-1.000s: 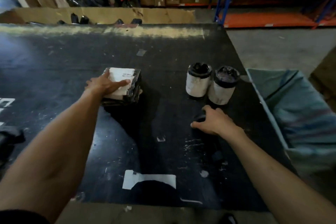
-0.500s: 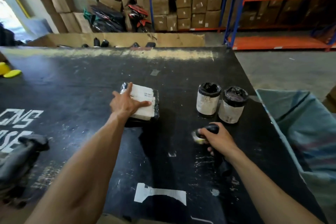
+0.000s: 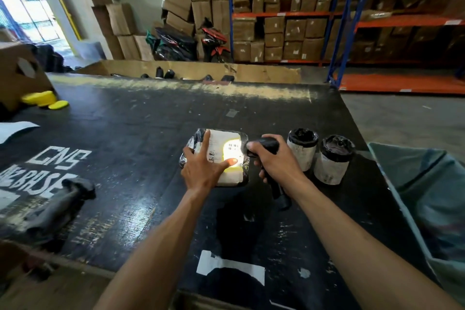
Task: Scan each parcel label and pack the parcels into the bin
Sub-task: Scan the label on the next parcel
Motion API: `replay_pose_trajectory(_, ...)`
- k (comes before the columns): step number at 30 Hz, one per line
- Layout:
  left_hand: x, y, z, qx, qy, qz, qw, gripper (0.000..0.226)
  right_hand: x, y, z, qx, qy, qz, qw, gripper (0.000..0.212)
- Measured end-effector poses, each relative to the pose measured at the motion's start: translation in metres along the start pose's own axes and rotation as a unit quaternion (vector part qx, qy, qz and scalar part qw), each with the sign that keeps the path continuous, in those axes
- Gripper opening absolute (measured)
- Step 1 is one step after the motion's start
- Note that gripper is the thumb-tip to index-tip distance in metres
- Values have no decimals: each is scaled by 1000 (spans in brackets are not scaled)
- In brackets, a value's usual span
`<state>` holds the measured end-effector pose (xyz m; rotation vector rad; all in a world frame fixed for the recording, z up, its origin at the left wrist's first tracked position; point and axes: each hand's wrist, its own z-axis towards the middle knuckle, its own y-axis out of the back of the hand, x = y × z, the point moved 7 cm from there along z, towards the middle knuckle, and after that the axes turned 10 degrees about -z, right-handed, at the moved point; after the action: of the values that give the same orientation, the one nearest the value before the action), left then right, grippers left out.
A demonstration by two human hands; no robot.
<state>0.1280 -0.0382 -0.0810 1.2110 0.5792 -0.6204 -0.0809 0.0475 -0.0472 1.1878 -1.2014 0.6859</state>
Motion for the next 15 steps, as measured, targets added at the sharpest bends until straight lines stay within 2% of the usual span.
replay_pose_trajectory(15,-20,16,-9,-34,-23,-7,999,112,31,14,-17,-24,55,3,998,64)
